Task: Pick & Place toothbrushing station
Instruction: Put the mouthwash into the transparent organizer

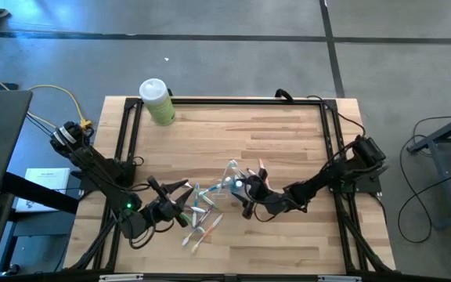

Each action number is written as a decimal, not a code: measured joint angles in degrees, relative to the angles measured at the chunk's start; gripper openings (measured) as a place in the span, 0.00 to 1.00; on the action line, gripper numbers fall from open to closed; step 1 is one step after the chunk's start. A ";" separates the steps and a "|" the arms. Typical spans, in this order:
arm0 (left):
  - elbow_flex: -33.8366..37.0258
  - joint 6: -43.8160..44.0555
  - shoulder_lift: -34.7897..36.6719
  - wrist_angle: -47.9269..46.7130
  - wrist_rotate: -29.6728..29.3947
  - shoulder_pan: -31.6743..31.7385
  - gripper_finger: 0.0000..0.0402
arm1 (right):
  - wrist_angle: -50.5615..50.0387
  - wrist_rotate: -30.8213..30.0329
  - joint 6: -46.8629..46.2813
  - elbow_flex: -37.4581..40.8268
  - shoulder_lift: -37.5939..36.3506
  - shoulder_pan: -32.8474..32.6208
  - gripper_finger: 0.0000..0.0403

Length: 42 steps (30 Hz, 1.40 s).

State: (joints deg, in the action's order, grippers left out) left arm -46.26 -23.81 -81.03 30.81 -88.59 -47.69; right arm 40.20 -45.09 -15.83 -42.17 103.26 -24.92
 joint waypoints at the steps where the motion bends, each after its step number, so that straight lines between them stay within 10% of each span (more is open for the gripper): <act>1: 0.00 0.17 0.00 0.00 0.03 0.21 0.36 | -0.24 0.04 0.85 0.00 -0.37 -0.19 0.64; 30: 0.00 3.59 -0.07 -0.42 9.36 5.55 0.36 | 0.19 -3.87 22.58 0.00 -11.68 -1.36 0.74; 42: 0.00 -0.48 -0.07 -2.19 8.80 6.22 0.36 | -12.67 -2.87 12.77 0.02 -17.78 -1.14 0.65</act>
State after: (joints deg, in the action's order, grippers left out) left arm -46.26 -24.29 -81.10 28.61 -79.79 -41.47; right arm 27.53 -47.97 -3.06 -42.15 85.48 -26.06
